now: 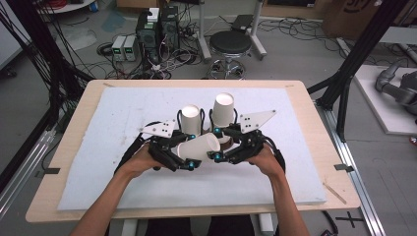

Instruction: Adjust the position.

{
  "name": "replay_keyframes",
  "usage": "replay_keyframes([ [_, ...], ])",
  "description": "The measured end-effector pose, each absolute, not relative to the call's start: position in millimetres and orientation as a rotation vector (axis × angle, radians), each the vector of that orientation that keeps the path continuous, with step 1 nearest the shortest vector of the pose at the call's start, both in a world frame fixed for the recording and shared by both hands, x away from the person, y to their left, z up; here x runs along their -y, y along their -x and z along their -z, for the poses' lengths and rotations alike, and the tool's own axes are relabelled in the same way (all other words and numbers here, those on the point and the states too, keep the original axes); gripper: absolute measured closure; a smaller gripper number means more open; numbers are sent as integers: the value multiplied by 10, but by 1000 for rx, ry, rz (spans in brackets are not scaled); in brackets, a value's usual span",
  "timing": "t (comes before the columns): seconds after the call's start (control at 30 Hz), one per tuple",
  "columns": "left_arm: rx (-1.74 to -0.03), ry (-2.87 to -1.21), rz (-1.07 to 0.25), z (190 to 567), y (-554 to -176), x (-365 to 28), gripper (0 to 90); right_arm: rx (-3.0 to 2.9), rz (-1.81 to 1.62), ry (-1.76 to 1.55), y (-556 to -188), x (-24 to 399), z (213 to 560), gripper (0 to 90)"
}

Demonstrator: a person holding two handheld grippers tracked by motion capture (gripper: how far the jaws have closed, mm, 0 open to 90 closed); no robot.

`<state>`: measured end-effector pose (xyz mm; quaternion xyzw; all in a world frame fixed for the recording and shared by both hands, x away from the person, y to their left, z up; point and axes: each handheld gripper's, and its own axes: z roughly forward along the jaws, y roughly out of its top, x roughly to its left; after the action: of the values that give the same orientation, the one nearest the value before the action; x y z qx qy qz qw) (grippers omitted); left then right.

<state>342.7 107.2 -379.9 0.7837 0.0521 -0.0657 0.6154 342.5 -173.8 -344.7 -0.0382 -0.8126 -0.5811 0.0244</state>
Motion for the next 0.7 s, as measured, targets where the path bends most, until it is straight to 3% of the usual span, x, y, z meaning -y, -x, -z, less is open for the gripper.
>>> replay_keyframes([
  [0.4,-121,-1813,128,3789,-3416,-1080,279,2529,1804,108,-3417,1738,3445,347],
  [0.53,-129,-1818,127,3788,-3418,-1086,280,2546,1786,141,-3409,1710,3466,155],
  [0.7,-125,-1815,125,3784,-3417,-1092,281,2545,1790,162,-3409,1716,3467,134],
])
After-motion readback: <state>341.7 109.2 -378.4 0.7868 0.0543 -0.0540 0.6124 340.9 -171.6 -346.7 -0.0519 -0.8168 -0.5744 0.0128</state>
